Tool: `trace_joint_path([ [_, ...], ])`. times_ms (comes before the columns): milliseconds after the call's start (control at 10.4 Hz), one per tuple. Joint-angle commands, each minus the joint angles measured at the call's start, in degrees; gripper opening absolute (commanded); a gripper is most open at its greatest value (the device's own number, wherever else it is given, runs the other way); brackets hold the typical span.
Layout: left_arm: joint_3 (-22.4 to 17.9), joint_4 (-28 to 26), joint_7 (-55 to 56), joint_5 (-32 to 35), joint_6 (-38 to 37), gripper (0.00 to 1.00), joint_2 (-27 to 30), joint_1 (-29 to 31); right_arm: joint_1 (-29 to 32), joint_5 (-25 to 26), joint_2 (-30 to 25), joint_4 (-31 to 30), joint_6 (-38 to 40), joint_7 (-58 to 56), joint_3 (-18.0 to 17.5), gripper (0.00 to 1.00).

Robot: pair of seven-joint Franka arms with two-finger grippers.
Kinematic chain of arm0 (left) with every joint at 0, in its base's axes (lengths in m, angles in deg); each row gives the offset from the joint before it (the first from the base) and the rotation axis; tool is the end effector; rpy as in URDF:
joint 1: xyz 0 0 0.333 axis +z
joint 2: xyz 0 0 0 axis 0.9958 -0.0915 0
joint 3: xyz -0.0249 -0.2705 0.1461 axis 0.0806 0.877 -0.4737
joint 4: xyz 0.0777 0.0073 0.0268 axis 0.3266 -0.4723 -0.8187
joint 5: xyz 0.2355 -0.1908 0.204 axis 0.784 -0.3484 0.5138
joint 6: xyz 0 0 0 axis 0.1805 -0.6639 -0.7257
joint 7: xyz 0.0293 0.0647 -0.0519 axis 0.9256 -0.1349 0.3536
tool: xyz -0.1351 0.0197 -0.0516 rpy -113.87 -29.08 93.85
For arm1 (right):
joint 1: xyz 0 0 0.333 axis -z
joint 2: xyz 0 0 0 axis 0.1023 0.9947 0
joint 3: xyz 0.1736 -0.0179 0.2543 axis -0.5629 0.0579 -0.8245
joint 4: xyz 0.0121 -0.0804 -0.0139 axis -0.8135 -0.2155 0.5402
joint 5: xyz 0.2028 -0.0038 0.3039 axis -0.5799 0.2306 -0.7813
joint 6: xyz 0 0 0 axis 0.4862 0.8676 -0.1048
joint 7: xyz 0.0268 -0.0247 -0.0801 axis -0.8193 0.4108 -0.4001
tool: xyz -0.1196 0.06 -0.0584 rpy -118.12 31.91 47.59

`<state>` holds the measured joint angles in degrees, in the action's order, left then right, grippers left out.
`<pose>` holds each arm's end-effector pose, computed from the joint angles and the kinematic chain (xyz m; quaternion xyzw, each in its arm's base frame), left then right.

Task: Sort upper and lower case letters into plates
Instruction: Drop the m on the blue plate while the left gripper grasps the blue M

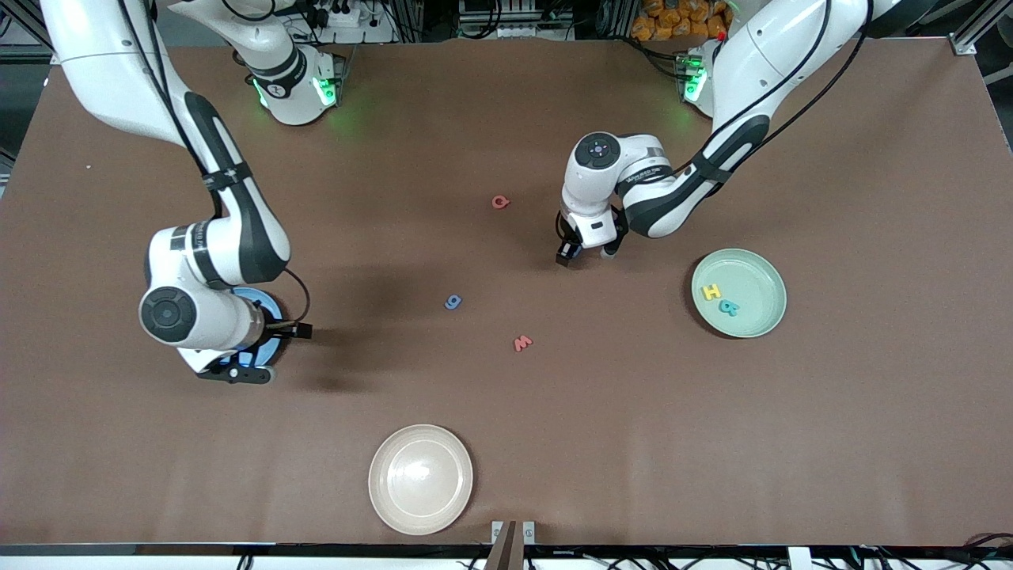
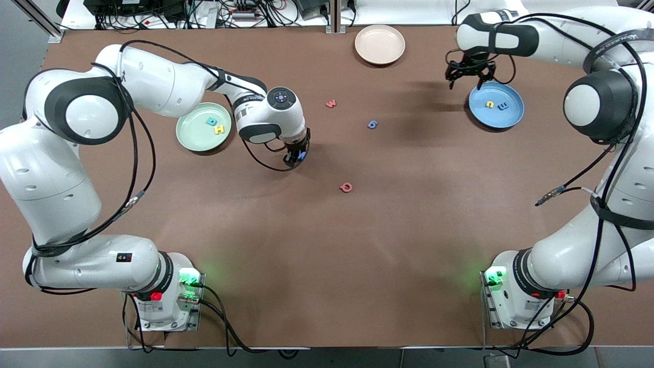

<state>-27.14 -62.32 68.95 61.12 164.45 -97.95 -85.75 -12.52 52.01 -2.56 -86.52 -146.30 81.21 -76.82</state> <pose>0.3894 -0.3767 0.1492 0.8508 0.5246 0.0134 0.0273 0.6127 0.1109 0.2344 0.9931 -0.0743 -0.0888 0.0172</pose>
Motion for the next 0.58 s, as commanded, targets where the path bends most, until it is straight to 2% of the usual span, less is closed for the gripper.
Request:
trace_joint_path([
  [0,0.9,0.1,-2.5,-0.1,-2.6,0.20,1.4,2.2,-4.8,-4.7,-0.5,-0.2,-2.0,9.4,0.2,1.00],
  [192,6.5,0.2,-10.5,-4.9,-5.5,0.20,1.6,9.0,-8.9,-4.9,0.2,0.8,-4.1,19.4,0.2,1.00],
  [480,13.1,0.1,-19.5,-4.9,-13.1,0.20,1.6,19.2,-16.4,-4.9,2.1,1.2,-9.1,35.5,0.2,1.00],
])
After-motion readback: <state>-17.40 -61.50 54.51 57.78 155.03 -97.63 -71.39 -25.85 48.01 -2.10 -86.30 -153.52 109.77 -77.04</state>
